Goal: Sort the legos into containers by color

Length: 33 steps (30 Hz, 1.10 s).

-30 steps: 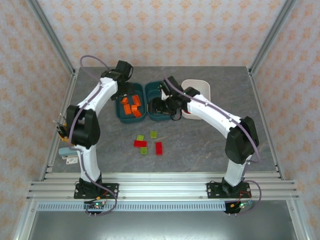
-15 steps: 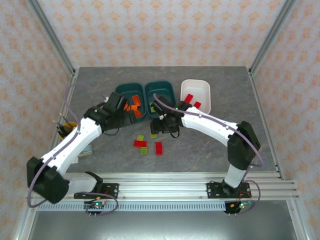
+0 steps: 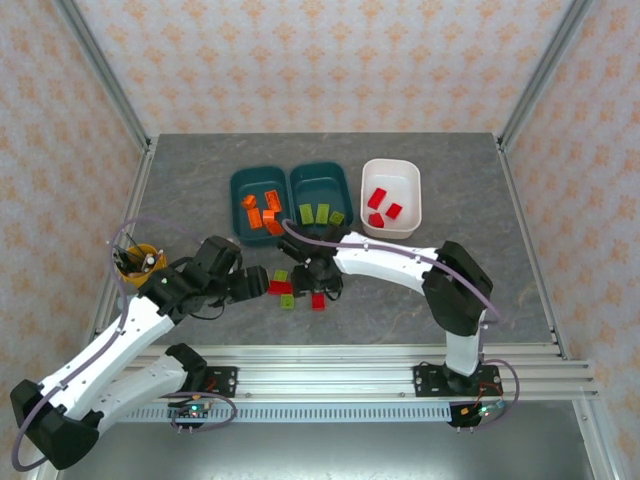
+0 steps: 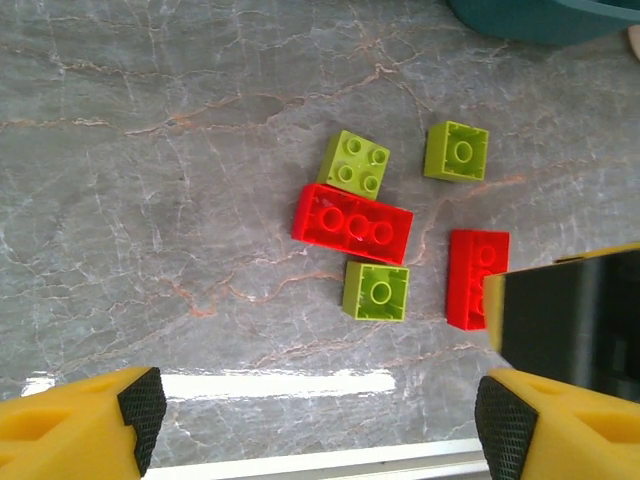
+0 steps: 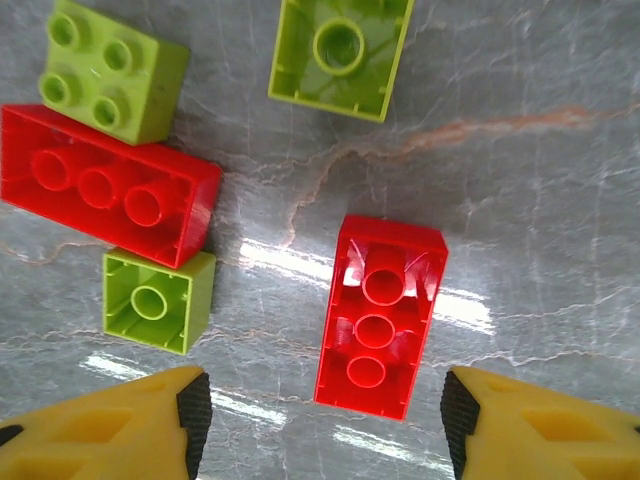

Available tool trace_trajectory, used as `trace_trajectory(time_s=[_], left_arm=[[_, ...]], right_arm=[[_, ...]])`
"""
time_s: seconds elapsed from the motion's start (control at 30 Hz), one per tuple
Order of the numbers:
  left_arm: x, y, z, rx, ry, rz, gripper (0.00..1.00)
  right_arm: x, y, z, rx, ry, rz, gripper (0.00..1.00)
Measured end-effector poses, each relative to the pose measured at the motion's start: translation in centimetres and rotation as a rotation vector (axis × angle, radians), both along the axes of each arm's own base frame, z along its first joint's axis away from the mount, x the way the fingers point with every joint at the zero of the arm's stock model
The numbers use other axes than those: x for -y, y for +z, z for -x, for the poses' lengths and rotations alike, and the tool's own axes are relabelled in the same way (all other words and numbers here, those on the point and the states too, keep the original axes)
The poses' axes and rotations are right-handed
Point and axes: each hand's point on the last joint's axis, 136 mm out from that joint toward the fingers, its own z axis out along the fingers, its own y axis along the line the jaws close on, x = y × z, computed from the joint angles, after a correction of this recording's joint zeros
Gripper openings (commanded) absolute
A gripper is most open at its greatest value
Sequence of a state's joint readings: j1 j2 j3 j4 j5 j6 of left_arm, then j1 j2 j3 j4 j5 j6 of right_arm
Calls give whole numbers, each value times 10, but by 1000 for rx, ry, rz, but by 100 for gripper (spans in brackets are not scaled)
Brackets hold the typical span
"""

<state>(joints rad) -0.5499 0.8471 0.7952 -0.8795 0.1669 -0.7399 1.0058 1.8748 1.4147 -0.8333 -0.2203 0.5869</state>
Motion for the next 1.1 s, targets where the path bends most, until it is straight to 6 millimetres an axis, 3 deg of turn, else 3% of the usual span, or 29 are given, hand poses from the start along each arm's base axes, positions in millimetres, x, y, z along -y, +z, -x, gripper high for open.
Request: trace_trajectory(time_s=[0.2,0.57,0.77,0.93,1.1], left_arm=[[5,3,8,4,-26,50,85],[6,2,13,2,-31,76,86],[11,4,12,4,-34,98,89],[14,6,8,11,-37,113,91],[22,6,0,6,-42,124,91]], right_arm=[[12,-24,5,-16,-42,69,62],[12,-34,1,-6,-70,80,51],[14,-50,2,-21,-69,113,35],[13,-49,-1,-6,-61,115,24],[24,-36,-13,37,-58,130,24]])
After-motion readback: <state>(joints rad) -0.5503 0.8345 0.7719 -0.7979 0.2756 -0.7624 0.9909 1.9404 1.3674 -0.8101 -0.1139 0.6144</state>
